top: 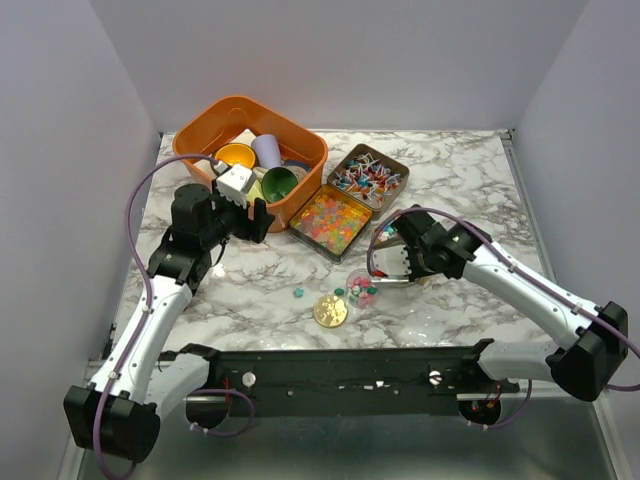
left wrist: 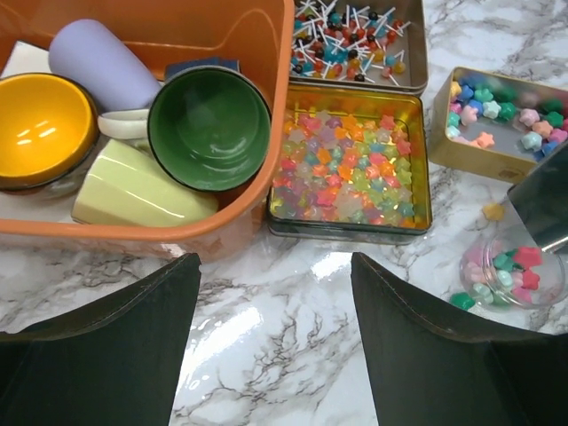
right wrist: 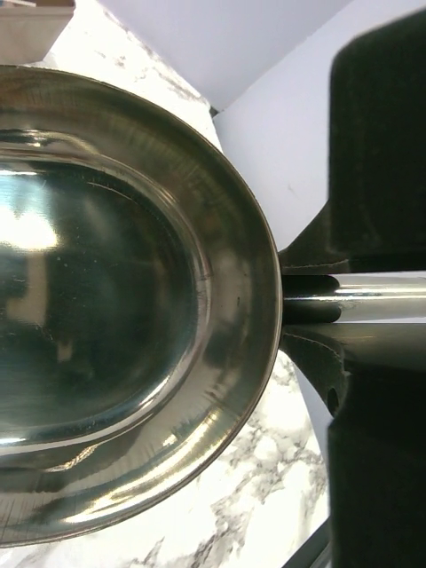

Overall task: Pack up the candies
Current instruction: Place the fake candies in the packing bottle, then adjust the storage box at the center of the board.

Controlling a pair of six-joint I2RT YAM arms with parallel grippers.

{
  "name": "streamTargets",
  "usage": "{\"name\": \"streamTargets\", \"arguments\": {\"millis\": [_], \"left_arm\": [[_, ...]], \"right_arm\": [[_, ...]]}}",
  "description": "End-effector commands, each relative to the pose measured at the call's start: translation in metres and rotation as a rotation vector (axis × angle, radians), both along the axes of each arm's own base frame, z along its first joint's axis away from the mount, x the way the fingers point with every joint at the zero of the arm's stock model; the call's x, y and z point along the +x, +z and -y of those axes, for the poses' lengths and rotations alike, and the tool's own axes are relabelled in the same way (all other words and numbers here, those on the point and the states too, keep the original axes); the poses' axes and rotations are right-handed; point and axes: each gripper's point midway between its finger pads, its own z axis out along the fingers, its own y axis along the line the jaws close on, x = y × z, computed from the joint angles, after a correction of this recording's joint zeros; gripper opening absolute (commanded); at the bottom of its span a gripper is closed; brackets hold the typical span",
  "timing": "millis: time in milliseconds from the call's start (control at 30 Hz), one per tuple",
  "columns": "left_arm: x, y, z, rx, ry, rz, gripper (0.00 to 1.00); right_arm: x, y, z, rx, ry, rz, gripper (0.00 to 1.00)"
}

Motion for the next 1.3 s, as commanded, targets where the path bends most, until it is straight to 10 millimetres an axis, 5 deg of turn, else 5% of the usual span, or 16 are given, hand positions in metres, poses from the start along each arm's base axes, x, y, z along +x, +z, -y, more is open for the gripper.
{"name": "streamTargets", "arguments": {"millis": [0, 200, 400, 567, 733, 800, 867, 1033, 1133, 1267], "left_arm": [[-0.019, -0.02, 0.012, -0.024, -0.095, -0.058, 0.8], [-0.037, -0.055, 0.021, 0.023, -0.193, -0.131, 0.8], [-0.056, -0.075, 0.034, 0.094, -0.312, -0.156, 0.8], [-0.069, -0.082, 0.053, 0.15, -0.42, -0.153, 0.8], [-0.074, -0.089, 0.076, 0.254, -0.558, -0.169, 0.8], [-0.069, -0.101, 0.079, 0.301, -0.571, -0.199, 0.8], [-0.056, -0.091, 0.085, 0.305, -0.554, -0.189, 0.79], [-0.03, -0.089, 0.103, 0.31, -0.566, -0.209, 0.75], [-0.014, -0.075, 0.126, 0.306, -0.592, -0.156, 0.67], [-0.007, -0.066, 0.171, 0.332, -0.691, -0.084, 0.56]], "right_arm": [[0.01, 0.026, 0.007, -0.05, 0.045, 0.108, 0.01], [0.007, 0.032, 0.011, -0.028, 0.024, 0.133, 0.01], [0.004, 0.037, -0.011, 0.219, -0.198, 0.104, 0.01], [0.03, 0.067, -0.021, 0.578, -0.465, 0.191, 0.01], [0.063, 0.073, -0.003, 0.839, -0.797, 0.139, 0.01], [0.07, 0.064, -0.005, 0.923, -0.839, 0.076, 0.01], [0.081, 0.053, -0.013, 0.969, -0.855, 0.051, 0.01], [0.076, 0.031, -0.044, 1.057, -0.816, -0.118, 0.01], [0.079, 0.024, -0.033, 1.094, -0.909, -0.049, 0.01], [0.092, 0.044, -0.004, 1.238, -1.116, 0.02, 0.01]]}}
